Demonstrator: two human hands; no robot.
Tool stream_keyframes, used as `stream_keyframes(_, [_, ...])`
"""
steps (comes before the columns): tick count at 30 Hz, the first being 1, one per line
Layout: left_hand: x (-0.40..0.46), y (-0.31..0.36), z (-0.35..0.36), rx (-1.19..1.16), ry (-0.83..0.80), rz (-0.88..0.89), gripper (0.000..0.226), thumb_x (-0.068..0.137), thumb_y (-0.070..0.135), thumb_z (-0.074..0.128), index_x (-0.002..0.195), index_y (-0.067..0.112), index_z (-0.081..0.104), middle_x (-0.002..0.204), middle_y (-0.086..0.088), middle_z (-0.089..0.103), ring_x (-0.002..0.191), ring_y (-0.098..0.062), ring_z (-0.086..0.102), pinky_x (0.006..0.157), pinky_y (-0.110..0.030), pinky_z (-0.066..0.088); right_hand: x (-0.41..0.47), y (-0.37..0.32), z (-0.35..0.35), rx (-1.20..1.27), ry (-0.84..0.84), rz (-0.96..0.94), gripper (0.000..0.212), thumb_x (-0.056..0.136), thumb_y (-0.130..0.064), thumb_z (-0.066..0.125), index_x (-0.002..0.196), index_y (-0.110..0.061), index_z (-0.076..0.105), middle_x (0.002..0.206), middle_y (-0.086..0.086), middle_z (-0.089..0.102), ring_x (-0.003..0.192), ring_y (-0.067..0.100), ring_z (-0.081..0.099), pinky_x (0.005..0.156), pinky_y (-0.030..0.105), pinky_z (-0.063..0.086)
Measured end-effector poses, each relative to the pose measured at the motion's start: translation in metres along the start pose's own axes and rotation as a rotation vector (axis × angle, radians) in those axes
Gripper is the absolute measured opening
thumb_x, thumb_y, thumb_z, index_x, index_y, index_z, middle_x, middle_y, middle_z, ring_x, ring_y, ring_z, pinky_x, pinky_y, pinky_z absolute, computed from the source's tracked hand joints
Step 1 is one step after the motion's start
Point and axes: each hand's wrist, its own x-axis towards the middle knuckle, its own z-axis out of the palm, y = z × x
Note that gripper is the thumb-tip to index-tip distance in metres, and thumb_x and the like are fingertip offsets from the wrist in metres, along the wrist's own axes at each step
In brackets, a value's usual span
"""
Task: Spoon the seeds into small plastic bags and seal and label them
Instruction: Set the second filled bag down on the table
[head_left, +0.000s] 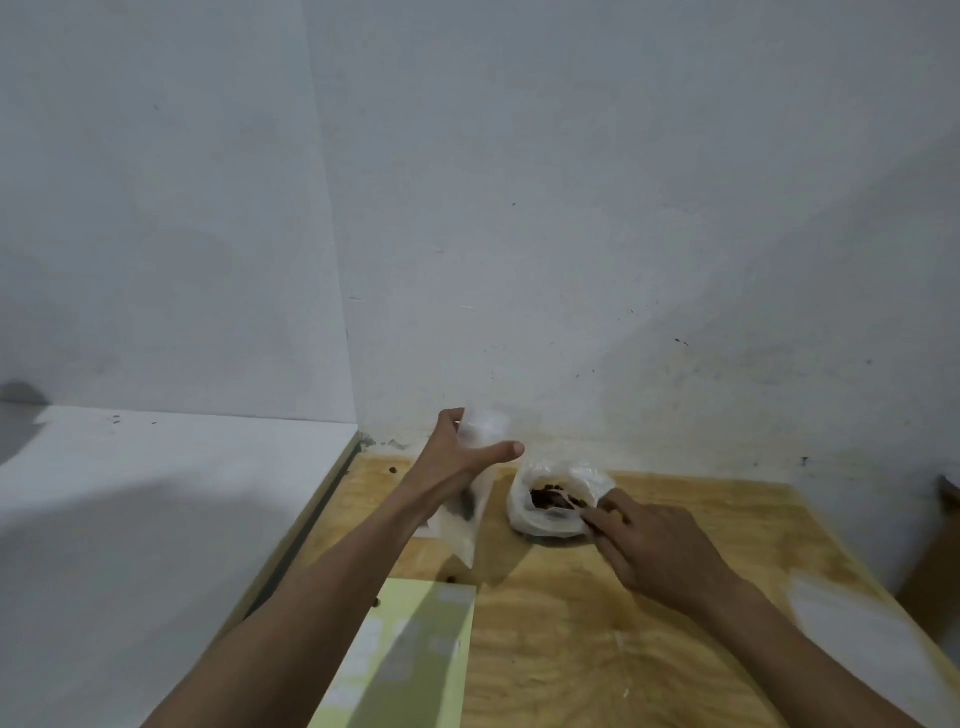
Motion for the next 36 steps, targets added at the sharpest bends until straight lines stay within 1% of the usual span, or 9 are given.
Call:
stream_keyframes(6, [0.001,0.008,-0.006,-0.106,0.017,-0.005,0.089,0.076,0.051,0.084,0.143,0.023,0.033,0.111,0.017,0.05,0.094,0.002,0.051,0.069,-0.019,0.04,0.002,0.001,-0.014,0.073,-0.079,-0.062,0.045,0.068,-0.028,0.045,0.104,-0.027,0.072,0.112,-0.003,0.066,0.06,0.017,0.062,0.046,0.026,0.046])
stream_keyframes(9, [0.001,0.013,-0.005,-0.153,0.015,-0.008,0.092,0.076,0.052,0.082,0.146,0.022,0.03,0.116,0.015,0.05,0.095,0.003,0.049,0.072,-0.02,0.039,0.031,-0.01,-0.03,0.359,-0.003,0.232,0.041,0.081,-0.029,0.048,0.117,-0.027,0.069,0.119,-0.013,0.063,0.079,0.008,0.065,0.061,0.022,0.048])
stream_keyframes(12, [0.0,0.022,0.002,-0.15,0.018,-0.025,0.106,0.07,0.072,0.075,0.151,0.02,0.029,0.144,0.002,0.048,0.122,-0.016,0.053,0.091,-0.029,0.045,0.068,-0.035,-0.045,0.878,-0.078,0.557,0.03,0.093,-0.044,0.065,0.12,-0.031,0.067,0.115,-0.016,0.069,0.098,-0.001,0.066,0.077,0.02,0.055])
stream_keyframes(15, [-0.007,0.037,0.006,-0.224,0.011,-0.041,0.115,0.062,0.097,0.053,0.145,0.018,0.045,0.143,-0.006,0.053,0.128,-0.026,0.054,0.111,-0.047,0.041,0.09,-0.053,-0.042,1.063,-0.102,0.615,0.022,0.089,-0.045,0.073,0.099,-0.025,0.074,0.091,-0.01,0.076,0.086,0.004,0.071,0.074,0.024,0.057])
stream_keyframes(18, [-0.01,0.04,-0.002,-0.302,0.105,-0.054,0.055,0.1,0.059,0.045,0.127,0.014,0.061,0.114,-0.005,0.063,0.098,-0.018,0.057,0.091,-0.035,0.046,0.096,-0.055,-0.032,1.273,-0.014,0.758,0.013,0.093,-0.022,0.072,0.086,-0.013,0.078,0.072,0.004,0.074,0.067,0.016,0.067,0.07,0.032,0.058])
stream_keyframes(21, [-0.007,0.029,-0.017,-0.204,0.175,0.048,0.019,0.104,0.023,0.054,0.106,0.015,0.07,0.096,-0.002,0.07,0.084,-0.015,0.059,0.072,-0.024,0.045,0.099,-0.051,-0.03,1.371,-0.045,0.821,0.011,0.092,-0.014,0.073,0.086,-0.007,0.079,0.081,0.019,0.076,0.07,0.024,0.07,0.072,0.038,0.061])
stream_keyframes(25, [-0.006,0.023,-0.03,-0.223,0.208,0.084,0.011,0.098,0.015,0.066,0.094,0.013,0.076,0.082,0.0,0.074,0.071,-0.008,0.062,0.065,-0.015,0.049,0.109,-0.044,-0.034,1.292,-0.042,0.796,0.02,0.087,-0.023,0.079,0.098,-0.007,0.075,0.09,0.01,0.076,0.08,0.02,0.073,0.076,0.033,0.06])
stream_keyframes(29, [-0.01,0.024,-0.033,-0.201,0.162,0.134,0.011,0.096,0.014,0.069,0.097,0.006,0.077,0.08,-0.003,0.077,0.067,-0.008,0.063,0.066,-0.016,0.053,0.128,-0.033,-0.046,1.217,0.013,0.723,0.037,0.081,-0.036,0.083,0.114,-0.028,0.071,0.108,-0.007,0.072,0.102,0.008,0.068,0.09,0.03,0.055])
stream_keyframes(36, [-0.008,0.023,-0.035,-0.177,0.145,0.152,0.01,0.092,0.015,0.074,0.092,0.007,0.08,0.08,-0.008,0.078,0.065,-0.011,0.063,0.067,-0.021,0.055,0.152,-0.03,-0.054,1.091,-0.115,0.593,0.006,0.082,-0.029,0.082,0.086,-0.024,0.08,0.08,-0.011,0.077,0.074,0.001,0.069,0.074,0.02,0.049])
